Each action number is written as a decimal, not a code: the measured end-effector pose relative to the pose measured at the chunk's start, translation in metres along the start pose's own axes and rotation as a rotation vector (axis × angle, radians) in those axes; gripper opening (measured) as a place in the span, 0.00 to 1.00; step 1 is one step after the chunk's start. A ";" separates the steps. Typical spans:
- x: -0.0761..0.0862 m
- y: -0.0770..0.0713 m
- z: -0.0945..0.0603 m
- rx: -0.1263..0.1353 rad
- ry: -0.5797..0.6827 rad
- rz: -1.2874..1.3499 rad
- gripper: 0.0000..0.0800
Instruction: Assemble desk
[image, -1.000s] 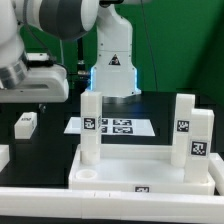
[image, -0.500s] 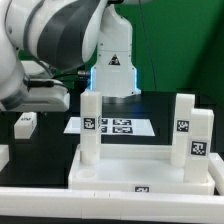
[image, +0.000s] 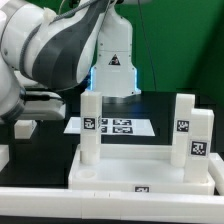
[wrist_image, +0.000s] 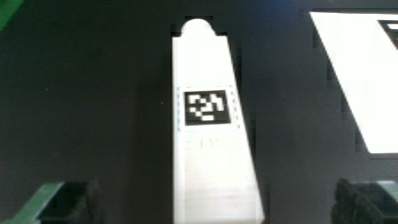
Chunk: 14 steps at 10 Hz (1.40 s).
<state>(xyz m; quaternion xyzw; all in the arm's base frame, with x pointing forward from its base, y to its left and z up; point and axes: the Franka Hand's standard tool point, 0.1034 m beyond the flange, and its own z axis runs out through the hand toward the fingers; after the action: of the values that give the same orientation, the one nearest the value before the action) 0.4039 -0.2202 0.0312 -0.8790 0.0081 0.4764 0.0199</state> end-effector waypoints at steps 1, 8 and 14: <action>0.000 0.000 0.003 0.001 -0.001 0.000 0.81; 0.013 0.007 0.018 -0.018 0.020 0.010 0.81; 0.013 0.006 0.017 -0.019 0.021 0.010 0.36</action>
Offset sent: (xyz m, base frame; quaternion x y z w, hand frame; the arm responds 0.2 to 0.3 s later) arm -0.0029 0.0007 -0.0162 -0.0002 0.0173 0.0011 0.9998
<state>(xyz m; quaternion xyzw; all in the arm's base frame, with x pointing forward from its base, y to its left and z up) 0.3962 -0.2258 0.0105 -0.8840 0.0082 0.4674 0.0092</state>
